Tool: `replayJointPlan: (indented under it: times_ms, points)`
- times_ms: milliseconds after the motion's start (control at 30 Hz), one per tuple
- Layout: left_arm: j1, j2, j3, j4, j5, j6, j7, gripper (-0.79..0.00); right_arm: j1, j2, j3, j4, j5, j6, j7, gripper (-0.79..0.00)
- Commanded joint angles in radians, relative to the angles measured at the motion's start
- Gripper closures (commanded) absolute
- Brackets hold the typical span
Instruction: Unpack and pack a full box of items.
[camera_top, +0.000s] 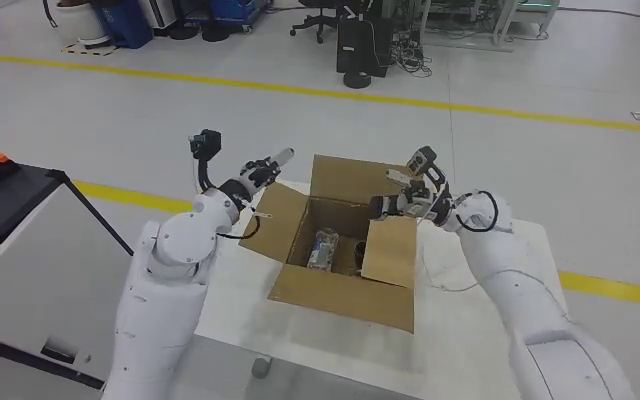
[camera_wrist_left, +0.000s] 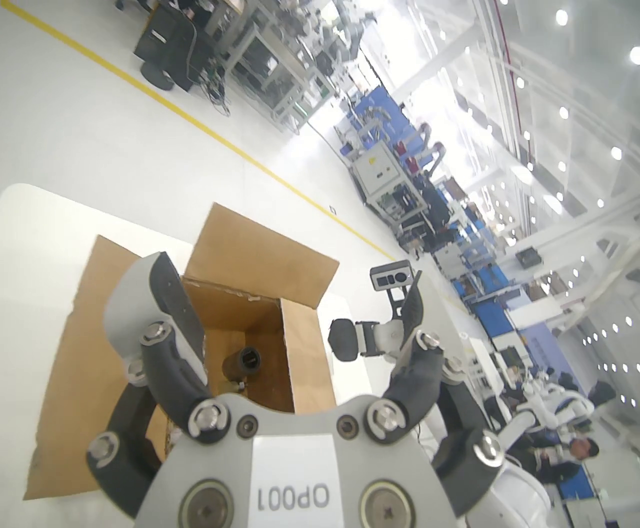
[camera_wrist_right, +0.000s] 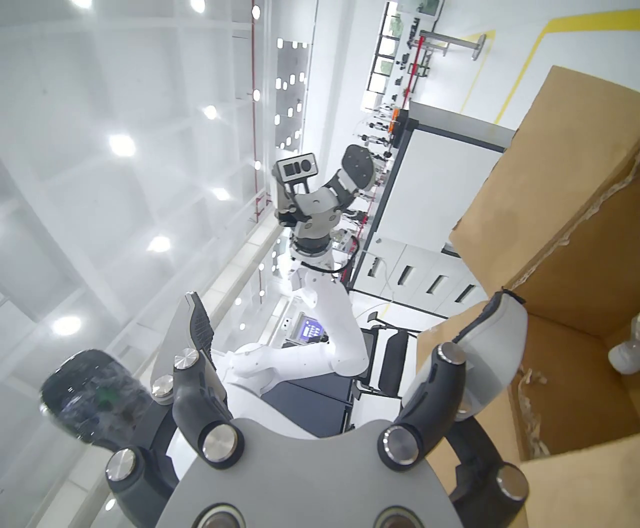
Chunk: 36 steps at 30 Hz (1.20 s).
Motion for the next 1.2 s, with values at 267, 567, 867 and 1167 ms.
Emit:
replayJointPlan:
  times_ms: [267, 567, 867, 1167]
  points:
    - [-0.146, -0.017, 0.161, 0.234, -0.074, -0.100, -0.117, -0.785, -0.375, 0.144, 0.374, -0.379, 0.033, 0.164, -0.025, -0.785]
    - [-0.223, -0.029, 0.243, 0.384, -0.160, -0.177, -0.280, -0.785, -0.493, 0.168, 0.489, -0.449, 0.037, 0.110, -0.118, -0.785]
    - [-0.223, -0.029, 0.243, 0.384, -0.160, -0.177, -0.280, -0.785, -0.493, 0.168, 0.489, -0.449, 0.037, 0.110, -0.118, -0.785]
    - [-0.260, -0.047, 0.331, 0.525, -0.130, -0.185, -0.224, -0.785, -0.550, 0.186, 0.568, -0.446, 0.060, 0.145, -0.211, -0.785]
